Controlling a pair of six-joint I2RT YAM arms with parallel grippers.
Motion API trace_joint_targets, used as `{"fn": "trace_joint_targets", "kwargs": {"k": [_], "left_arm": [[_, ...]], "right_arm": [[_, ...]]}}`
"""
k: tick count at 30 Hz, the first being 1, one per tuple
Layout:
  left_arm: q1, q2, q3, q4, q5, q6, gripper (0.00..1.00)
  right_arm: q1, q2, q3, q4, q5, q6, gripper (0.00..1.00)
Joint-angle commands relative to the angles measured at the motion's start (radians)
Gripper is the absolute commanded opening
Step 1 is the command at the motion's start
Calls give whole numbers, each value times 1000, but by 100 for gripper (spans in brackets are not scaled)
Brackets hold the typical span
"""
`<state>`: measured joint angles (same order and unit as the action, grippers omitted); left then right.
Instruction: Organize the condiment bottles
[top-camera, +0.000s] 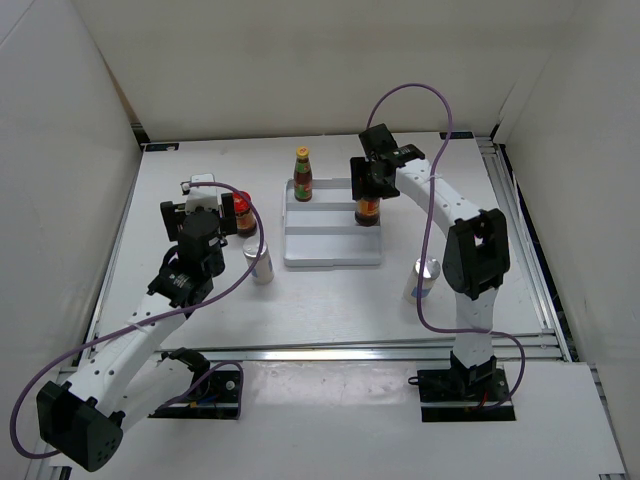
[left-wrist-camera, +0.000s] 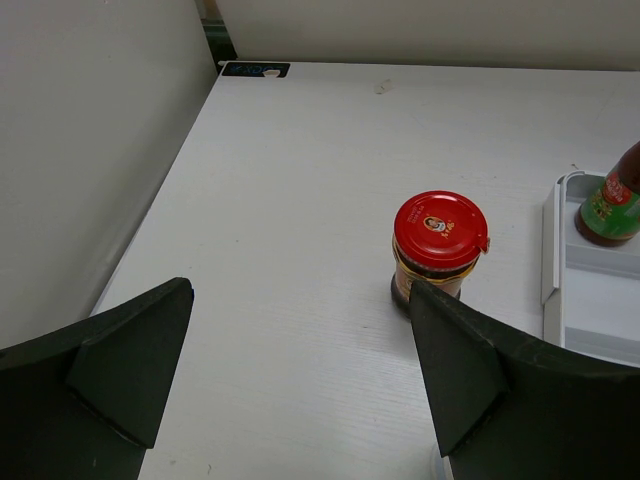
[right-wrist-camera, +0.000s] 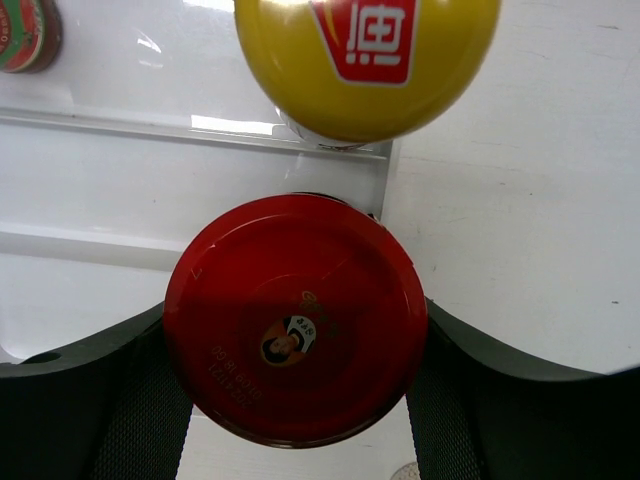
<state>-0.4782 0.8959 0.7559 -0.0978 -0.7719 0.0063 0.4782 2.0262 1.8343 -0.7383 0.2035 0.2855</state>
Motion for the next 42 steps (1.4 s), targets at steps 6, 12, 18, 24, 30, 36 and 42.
{"fn": "trace_joint_targets", "kwargs": {"k": [6, 12, 18, 24, 30, 36, 42], "left_arm": [[-3, -15, 23, 0, -21, -9, 100], [-3, -15, 23, 0, -21, -9, 100], [-3, -15, 23, 0, -21, -9, 100], [-3, -15, 23, 0, -21, -9, 100], [-3, -15, 23, 0, -21, -9, 100], [-3, -15, 23, 0, -21, -9, 100], [-3, -15, 23, 0, -21, -9, 100]], "right_arm": [[0, 0, 17, 42, 22, 6, 0], [0, 20, -6, 42, 31, 6, 0], [0, 20, -60, 51, 10, 35, 0], [0, 0, -96, 71, 1, 35, 0], [11, -89, -96, 102, 40, 35, 0], [31, -144, -87, 111, 63, 26, 0], [51, -153, -96, 134, 83, 17, 0]]}}
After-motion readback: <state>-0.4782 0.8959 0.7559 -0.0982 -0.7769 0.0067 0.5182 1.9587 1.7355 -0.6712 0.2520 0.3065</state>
